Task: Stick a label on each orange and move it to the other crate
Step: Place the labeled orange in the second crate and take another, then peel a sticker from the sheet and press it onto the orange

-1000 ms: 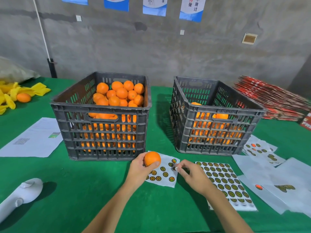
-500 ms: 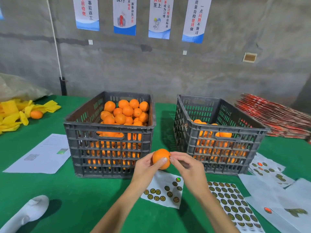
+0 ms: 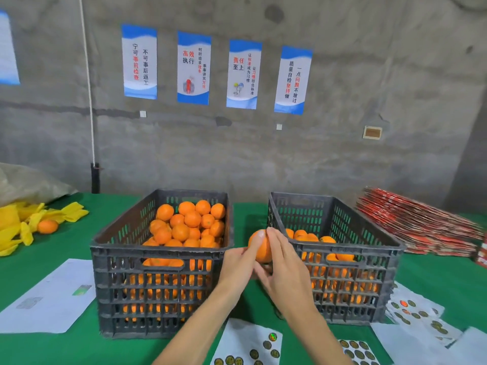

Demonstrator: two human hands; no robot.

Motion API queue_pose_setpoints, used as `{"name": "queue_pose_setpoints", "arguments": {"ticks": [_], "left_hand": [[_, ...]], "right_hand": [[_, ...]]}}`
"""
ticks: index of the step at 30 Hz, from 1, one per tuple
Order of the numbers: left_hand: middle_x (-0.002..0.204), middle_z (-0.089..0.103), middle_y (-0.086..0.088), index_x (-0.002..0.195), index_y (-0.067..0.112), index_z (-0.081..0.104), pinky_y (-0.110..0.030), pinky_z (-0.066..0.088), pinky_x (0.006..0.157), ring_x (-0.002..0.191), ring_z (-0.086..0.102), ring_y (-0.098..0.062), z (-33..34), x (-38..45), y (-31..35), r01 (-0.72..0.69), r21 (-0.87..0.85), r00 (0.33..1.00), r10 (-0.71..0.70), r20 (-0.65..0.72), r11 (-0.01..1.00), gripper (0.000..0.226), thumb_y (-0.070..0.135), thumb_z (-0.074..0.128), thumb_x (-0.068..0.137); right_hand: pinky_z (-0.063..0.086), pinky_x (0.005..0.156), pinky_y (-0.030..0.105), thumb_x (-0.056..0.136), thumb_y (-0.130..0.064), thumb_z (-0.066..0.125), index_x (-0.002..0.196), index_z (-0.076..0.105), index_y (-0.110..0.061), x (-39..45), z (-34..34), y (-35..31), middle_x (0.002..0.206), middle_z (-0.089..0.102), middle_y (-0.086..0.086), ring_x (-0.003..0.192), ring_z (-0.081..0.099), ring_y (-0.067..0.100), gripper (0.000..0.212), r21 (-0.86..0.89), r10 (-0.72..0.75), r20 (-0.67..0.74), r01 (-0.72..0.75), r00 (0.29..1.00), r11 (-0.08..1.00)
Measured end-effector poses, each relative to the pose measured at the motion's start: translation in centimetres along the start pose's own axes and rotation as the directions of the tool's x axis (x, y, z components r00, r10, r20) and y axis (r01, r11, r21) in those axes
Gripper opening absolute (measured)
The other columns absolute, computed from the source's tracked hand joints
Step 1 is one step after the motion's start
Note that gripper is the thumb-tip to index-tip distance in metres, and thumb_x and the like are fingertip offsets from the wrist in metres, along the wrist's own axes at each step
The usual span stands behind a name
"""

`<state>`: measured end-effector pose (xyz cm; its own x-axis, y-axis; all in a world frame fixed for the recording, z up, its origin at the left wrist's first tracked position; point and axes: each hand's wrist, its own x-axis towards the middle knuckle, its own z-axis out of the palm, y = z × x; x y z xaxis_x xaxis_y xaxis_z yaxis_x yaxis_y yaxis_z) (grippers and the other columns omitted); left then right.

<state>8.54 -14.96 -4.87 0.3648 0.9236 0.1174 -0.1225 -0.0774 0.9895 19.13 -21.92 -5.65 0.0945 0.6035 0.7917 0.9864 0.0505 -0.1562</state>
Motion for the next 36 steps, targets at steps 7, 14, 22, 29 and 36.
{"name": "queue_pose_setpoints", "arguments": {"ticks": [7,14,22,29,36], "left_hand": [[0.094,0.079,-0.012,0.092,0.004,0.076,-0.036,0.064,0.075,0.087,0.078,-0.027,0.4,2.6,3.3,-0.012,-0.013,0.972,0.015,0.235,1.0,0.055,0.057,0.062,0.095],[0.099,0.078,-0.002,0.102,0.013,0.073,-0.031,0.064,0.073,0.083,0.076,-0.015,-5.0,5.9,4.4,-0.162,0.222,0.983,0.137,0.12,0.961,0.027,0.036,0.059,0.104],[0.089,0.079,0.003,0.091,0.012,0.077,-0.028,0.059,0.062,0.075,0.075,-0.014,-12.1,9.2,3.4,-0.127,0.434,0.991,0.131,0.022,0.892,0.027,0.032,0.062,0.102],[0.073,0.077,0.003,0.075,0.01,0.075,-0.026,0.055,0.06,0.064,0.072,-0.011,-17.7,12.1,2.7,-0.105,0.678,0.984,0.173,-0.034,0.728,0.035,0.031,0.064,0.101],[0.082,0.067,-0.008,0.07,0.014,0.061,-0.044,0.058,0.085,0.078,0.061,-0.023,-21.5,14.4,2.0,0.03,0.852,0.996,0.056,-0.069,0.522,0.029,0.023,0.065,0.097]], "right_hand": [[0.056,0.089,0.032,0.098,-0.04,0.064,0.146,0.045,-0.009,4.8,-1.8,3.7,0.144,0.049,0.005,0.122,0.059,0.025,0.06,0.02,-0.044,0.086,0.042,0.995,0.999],[0.057,0.079,0.04,0.103,-0.045,0.052,0.152,0.036,-0.017,7.9,-3.0,9.2,0.152,0.039,0.0,0.114,0.059,0.028,0.059,-0.194,0.148,0.099,-0.127,0.984,0.973],[0.056,0.069,0.036,0.102,-0.05,0.052,0.154,0.039,-0.026,8.1,-1.6,13.0,0.16,0.035,-0.001,0.085,0.07,0.023,0.058,-0.212,0.252,0.153,-0.217,0.956,0.953],[0.054,0.096,0.045,0.103,-0.037,0.056,0.148,0.052,-0.019,8.1,0.2,13.1,0.159,0.041,0.011,0.125,0.061,0.033,0.048,-0.197,0.215,0.111,-0.191,0.97,0.962],[0.041,0.113,0.038,0.103,-0.034,0.056,0.147,0.054,-0.018,11.4,4.8,5.8,0.148,0.056,0.003,0.137,0.052,0.023,0.047,0.071,0.099,0.115,-0.107,0.988,0.992]]}}
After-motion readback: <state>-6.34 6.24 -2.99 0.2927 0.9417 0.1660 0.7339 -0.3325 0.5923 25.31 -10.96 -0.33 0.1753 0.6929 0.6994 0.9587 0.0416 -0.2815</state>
